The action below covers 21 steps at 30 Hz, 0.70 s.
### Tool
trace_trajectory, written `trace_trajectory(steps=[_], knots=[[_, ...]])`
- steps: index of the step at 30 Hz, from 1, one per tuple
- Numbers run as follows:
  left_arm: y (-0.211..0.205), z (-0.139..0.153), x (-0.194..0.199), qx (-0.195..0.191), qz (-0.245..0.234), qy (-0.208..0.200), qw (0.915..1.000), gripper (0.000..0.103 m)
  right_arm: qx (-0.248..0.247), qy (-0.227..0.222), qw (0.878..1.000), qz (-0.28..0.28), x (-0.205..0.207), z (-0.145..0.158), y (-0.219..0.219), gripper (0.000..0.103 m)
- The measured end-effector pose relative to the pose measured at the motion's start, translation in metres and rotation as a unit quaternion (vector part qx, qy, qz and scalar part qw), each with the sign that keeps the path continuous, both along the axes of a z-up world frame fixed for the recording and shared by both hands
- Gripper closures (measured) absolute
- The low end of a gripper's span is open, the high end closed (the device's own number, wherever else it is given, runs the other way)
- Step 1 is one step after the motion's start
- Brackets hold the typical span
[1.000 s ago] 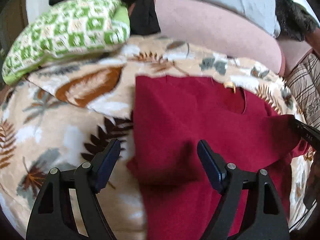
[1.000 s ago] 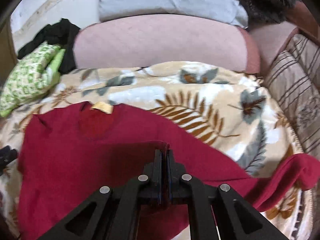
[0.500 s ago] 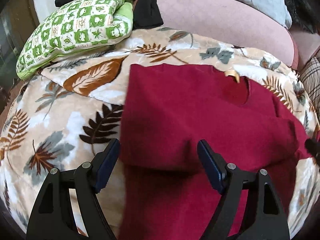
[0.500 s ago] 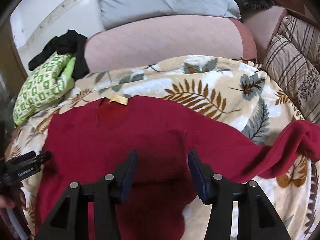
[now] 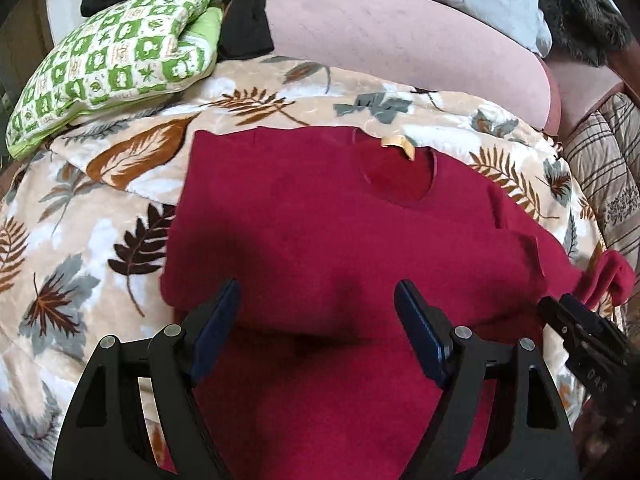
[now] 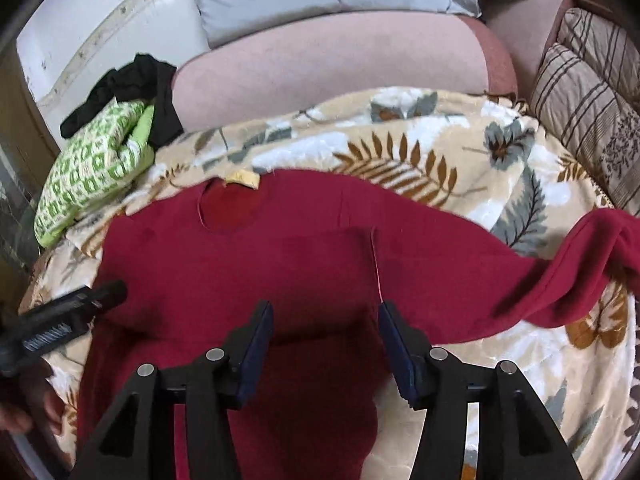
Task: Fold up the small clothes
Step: 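Open the left tool, laying the sleeve flat on the sweater body, then grasp the other sleeve with the right tool and fold it across the body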
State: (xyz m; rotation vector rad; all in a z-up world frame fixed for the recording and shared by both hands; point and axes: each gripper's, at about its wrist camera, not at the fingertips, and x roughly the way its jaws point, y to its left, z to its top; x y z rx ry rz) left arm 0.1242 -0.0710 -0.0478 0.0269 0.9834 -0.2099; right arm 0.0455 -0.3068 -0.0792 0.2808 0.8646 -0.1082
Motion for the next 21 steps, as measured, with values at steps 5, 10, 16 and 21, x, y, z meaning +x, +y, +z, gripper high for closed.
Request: trace_trajectory(steps=[5, 10, 16, 21], knots=[[0.018, -0.003, 0.003, -0.013, -0.005, 0.0, 0.9999, 0.023, 0.034, 0.012, 0.999, -0.034, -0.01, -0.009, -0.031, 0.051], [0.022, -0.009, 0.014, -0.016, -0.017, 0.001, 0.9997, 0.023, 0.018, 0.012, 0.997, -0.079, -0.04, -0.002, -0.069, 0.051], [0.006, -0.025, 0.02, 0.006, -0.039, 0.013, 0.9991, 0.023, 0.008, -0.004, 0.988, -0.152, -0.063, 0.033, -0.134, 0.046], [-0.002, -0.032, 0.022, 0.01, -0.051, 0.017, 0.9985, 0.023, 0.039, -0.003, 0.978, -0.206, -0.071, 0.049, -0.192, 0.045]])
